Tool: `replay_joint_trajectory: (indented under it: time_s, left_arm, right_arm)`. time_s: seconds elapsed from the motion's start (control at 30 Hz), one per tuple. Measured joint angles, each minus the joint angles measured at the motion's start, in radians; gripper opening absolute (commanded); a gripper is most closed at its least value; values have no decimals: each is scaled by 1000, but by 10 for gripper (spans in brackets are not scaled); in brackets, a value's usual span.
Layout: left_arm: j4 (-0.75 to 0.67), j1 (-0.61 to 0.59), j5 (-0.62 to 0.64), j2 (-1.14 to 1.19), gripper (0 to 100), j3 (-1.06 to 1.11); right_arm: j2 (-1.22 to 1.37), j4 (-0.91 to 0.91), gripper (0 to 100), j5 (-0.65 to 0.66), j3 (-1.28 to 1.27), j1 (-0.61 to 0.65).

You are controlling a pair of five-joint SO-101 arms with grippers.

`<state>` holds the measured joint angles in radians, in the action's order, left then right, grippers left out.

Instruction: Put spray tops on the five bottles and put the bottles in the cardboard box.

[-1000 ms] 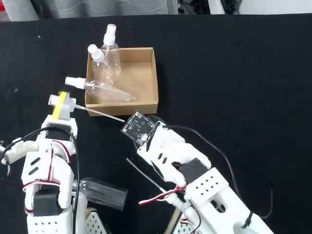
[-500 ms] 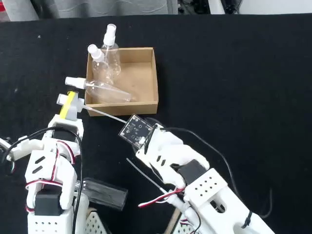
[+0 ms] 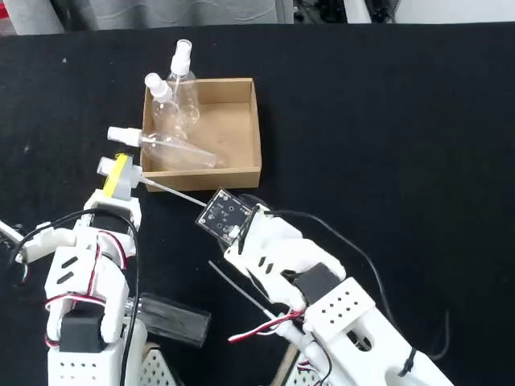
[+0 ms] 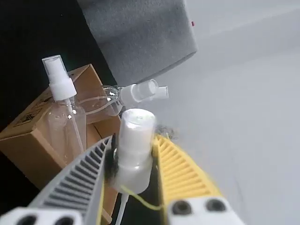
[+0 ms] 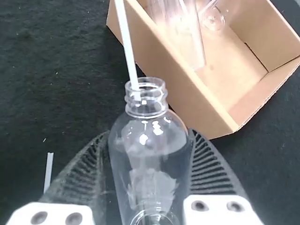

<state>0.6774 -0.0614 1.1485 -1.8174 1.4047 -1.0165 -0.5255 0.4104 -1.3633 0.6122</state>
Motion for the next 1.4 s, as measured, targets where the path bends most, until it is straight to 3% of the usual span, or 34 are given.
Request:
replay_joint_trajectory:
  time_s: [0.33,0.57,1.0,1.27,1.4]
  left_arm:
    - [0,114,-69,0,30,43]
    - [-3,129,-75,0,30,51]
    - [-135,187,-146,0,30,150]
    - [-137,201,-278,-9,32,150]
    - [-115,262,-347,-11,33,149]
  right_arm:
    - [0,0,113,2,0,2]
    - [0,26,113,2,0,2]
    - [0,41,113,3,0,8]
    - [-61,34,113,5,0,8]
    - [-170,-8,113,6,-49,9]
